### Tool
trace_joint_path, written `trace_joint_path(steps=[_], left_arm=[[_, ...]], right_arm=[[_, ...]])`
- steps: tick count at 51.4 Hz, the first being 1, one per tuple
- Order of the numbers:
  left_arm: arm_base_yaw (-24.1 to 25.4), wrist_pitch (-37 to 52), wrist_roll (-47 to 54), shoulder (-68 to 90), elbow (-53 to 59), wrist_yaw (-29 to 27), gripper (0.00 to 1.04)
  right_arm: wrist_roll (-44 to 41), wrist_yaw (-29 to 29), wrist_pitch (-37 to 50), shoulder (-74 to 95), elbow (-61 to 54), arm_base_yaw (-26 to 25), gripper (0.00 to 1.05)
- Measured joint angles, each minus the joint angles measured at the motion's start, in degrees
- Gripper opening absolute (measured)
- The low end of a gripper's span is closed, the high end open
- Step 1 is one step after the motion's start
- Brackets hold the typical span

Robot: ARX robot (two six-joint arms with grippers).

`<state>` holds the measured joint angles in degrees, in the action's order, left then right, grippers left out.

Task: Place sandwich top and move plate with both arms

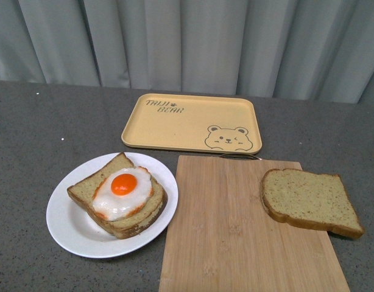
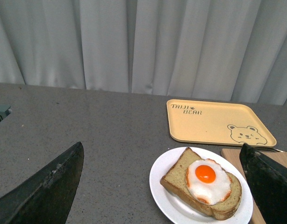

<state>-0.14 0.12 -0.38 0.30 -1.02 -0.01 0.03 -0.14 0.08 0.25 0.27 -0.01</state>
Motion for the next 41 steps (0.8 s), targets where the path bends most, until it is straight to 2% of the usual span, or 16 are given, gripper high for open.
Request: trace_joint_path(steps=[41], left_arm=[[0.0, 0.0, 0.0, 0.0, 0.0, 0.0, 0.98]], right_arm=[[0.0, 0.0, 0.02, 0.0, 0.0, 0.0, 0.95]])
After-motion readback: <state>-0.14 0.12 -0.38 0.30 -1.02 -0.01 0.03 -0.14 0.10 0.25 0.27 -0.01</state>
